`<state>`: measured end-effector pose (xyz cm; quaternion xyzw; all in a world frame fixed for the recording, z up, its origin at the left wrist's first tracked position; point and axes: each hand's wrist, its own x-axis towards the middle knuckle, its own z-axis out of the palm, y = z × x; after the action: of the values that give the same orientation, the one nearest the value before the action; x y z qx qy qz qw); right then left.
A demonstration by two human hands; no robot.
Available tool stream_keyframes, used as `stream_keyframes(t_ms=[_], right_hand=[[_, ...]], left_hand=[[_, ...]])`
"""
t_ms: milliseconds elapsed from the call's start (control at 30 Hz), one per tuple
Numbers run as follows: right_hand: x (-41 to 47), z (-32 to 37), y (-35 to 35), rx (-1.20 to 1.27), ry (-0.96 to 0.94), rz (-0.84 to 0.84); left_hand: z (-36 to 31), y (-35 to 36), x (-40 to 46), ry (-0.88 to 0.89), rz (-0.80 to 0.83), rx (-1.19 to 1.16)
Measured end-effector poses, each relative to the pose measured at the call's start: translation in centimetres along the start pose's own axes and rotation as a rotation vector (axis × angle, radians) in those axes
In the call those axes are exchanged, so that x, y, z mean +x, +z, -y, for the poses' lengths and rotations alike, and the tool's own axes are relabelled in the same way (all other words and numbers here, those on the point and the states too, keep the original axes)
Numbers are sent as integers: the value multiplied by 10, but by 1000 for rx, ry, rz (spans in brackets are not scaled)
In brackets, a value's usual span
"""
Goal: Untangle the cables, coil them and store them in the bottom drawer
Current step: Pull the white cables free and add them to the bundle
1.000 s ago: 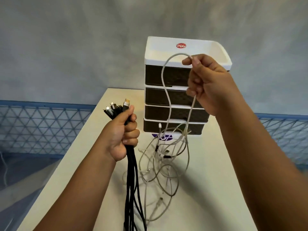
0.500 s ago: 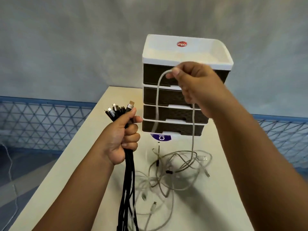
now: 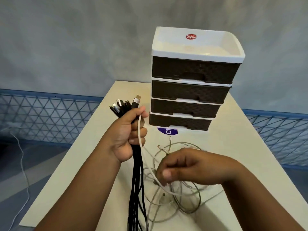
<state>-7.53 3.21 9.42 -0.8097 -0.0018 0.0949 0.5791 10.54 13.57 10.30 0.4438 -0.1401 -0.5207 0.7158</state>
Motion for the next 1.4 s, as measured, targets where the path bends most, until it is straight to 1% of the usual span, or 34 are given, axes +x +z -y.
stream_keyframes(t_ms=[33,100,167,200,267,333,400,467,533,600,667,733,833,900,1067,1233,1400], right_hand=[[5,-8,0,120,41,-74],[21,-16,-5,481,135,-312],[40,-11,-13,721,197,-507],[49,-7,-18,817,218,-549],[65,0,-31,997,212,-566],[75,6,-44,1111,179,-614],[75,8,-56,1179,156,-738],[69,13,-64,1266,76,-861],[56,15,-68,1342,-38,-891],[40,19,-62,1270,-124,-764],[30,24,-45,1097,-165,-598],[25,27,-25,925,-173,-515],[27,28,-2,686,-174,-491],[29,29,7,623,-161,-462],[31,24,26,502,-75,-438],[41,19,39,258,30,-435],[48,18,48,174,43,-505]], left_hand=[[0,0,-2,-5,23,13],[1,3,-8,-20,64,77],[4,9,-13,-41,116,167],[6,12,-16,-55,154,207],[10,17,-21,-81,230,276],[12,17,-25,-102,262,331],[12,12,-29,-120,259,353],[10,6,-31,-126,243,358],[8,1,-32,-129,210,353],[6,-2,-29,-134,142,336],[6,-2,-26,-138,68,289],[8,0,-22,-124,22,249],[13,5,-19,-71,-52,266],[15,6,-18,-39,-90,256],[14,-1,-17,-11,-30,41],[18,-4,-16,27,-56,111],[20,-4,-15,38,-39,131]])
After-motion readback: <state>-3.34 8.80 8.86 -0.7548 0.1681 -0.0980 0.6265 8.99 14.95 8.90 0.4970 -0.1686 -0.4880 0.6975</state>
